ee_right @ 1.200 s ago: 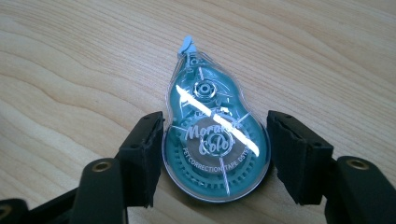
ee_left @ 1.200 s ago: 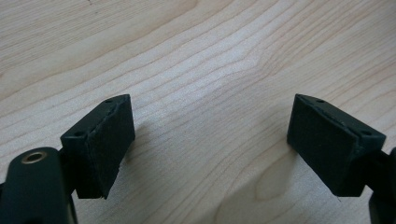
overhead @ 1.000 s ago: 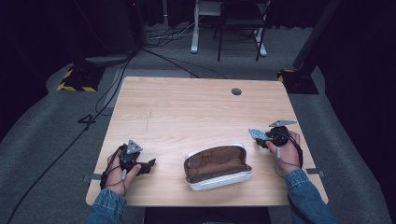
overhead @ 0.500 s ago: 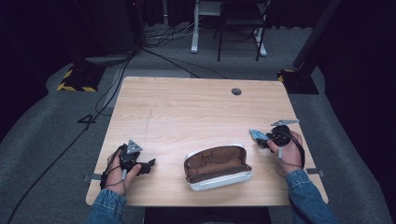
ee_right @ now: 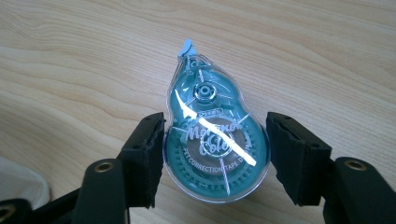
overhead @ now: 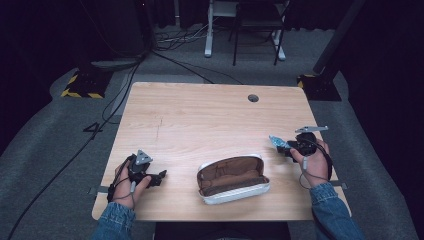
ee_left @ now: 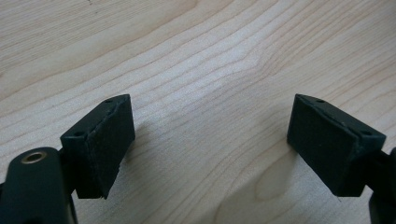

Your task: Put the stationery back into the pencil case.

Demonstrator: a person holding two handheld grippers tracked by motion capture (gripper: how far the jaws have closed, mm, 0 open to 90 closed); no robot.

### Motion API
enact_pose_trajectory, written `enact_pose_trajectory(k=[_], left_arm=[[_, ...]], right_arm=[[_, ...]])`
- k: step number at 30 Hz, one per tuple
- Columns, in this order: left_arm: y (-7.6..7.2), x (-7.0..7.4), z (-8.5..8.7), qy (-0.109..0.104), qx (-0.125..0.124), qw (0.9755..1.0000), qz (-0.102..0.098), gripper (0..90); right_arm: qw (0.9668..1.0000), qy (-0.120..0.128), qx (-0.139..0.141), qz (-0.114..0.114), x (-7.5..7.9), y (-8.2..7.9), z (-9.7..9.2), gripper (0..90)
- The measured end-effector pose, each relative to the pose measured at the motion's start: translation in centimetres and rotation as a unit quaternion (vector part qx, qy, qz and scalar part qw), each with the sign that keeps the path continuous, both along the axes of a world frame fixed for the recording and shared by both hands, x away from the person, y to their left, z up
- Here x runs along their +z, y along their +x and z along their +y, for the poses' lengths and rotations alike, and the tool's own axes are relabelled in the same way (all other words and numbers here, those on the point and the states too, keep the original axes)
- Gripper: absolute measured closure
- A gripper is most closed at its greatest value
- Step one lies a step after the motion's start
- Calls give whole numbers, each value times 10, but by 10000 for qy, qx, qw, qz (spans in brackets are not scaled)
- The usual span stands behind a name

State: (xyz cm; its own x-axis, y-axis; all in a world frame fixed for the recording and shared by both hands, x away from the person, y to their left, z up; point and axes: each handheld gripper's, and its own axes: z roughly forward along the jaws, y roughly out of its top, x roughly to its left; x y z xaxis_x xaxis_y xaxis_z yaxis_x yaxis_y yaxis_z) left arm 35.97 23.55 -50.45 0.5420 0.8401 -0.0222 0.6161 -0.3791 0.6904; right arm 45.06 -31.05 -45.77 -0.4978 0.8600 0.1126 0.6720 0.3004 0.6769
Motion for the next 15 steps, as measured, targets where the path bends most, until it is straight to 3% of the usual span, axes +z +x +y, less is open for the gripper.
enact_pose_trajectory(k=[15], left_arm=[[0, 0, 0, -12, 9, 10000, -4, 151]], right_arm=[[9994, 213, 244, -150, 39, -18, 6, 395]])
